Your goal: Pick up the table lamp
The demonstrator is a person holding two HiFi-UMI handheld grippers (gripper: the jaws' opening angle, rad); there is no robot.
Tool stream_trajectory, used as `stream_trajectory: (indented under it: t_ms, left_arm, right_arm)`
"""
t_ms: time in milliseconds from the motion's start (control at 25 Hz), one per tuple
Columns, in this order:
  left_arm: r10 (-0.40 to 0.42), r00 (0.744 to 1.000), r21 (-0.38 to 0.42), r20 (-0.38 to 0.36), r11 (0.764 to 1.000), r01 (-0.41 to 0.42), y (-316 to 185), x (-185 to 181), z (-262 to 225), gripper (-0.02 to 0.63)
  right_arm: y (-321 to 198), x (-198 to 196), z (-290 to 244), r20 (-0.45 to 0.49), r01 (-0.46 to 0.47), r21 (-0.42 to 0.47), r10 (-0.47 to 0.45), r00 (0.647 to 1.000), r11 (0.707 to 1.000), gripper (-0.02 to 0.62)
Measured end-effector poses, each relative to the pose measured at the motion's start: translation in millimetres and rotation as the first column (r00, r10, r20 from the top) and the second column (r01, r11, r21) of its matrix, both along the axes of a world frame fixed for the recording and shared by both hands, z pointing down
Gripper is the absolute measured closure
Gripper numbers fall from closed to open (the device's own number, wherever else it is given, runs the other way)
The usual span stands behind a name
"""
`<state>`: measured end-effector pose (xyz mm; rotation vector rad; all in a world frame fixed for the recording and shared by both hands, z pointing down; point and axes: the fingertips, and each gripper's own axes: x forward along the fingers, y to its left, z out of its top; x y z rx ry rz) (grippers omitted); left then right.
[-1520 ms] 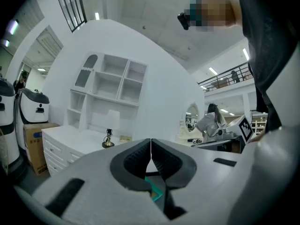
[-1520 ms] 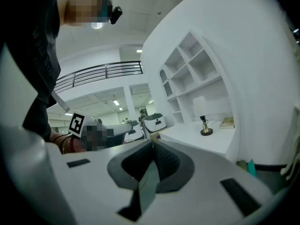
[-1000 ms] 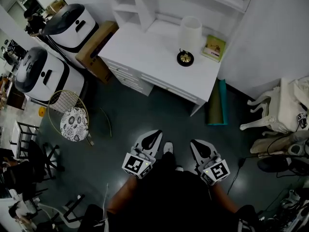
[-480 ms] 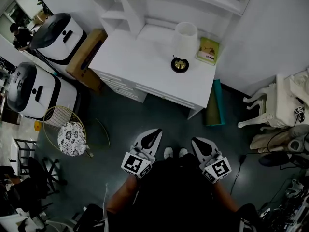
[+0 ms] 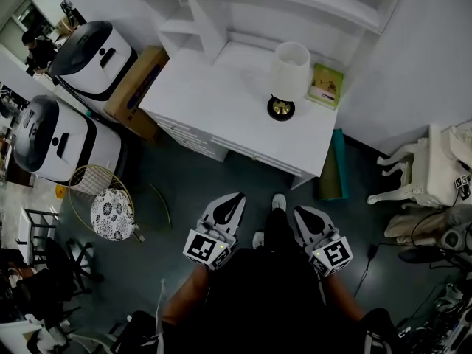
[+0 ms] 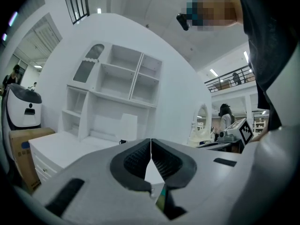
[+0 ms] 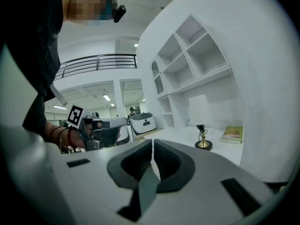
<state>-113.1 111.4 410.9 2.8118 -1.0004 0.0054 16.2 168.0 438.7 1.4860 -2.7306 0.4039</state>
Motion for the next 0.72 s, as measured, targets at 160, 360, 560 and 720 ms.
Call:
stream_trajectory:
  t_ms: [160, 360, 560, 720]
  left_arm:
    - [-0.006, 1.0, -0.006, 0.012, 1.0, 0.006, -23.4, 5.3, -0.4, 0.588]
    - [-0.02, 1.0, -0.022, 0.018, 1.0, 0.021, -57.4, 17.1, 5.4, 0.588]
    - [-0.021, 0.999, -0.034, 0.025, 0.999, 0.021, -94.6, 33.2, 9.5, 0.588]
    - [-0.025, 0.998, 0.002, 0.066, 1.0, 0.024, -120.2, 51.2, 13.0, 0.588]
  right_arm:
    - [-28.1, 9.9, 12.2, -0.005, -0.005, -0.032, 0.005, 1.0, 0.999, 0.563]
    - [-64.0, 25.2, 23.3, -0.024, 0.0, -0.059, -0.001, 1.0, 0.998, 0.563]
    - [-108.0, 42.0, 30.7, -0.027, 0.007, -0.072, -0.009, 1.0, 0.997, 0.563]
    - [-142.7, 49.8, 40.1, -0.055, 0.06, -0.079, -0.065, 0.996, 0.995, 0.561]
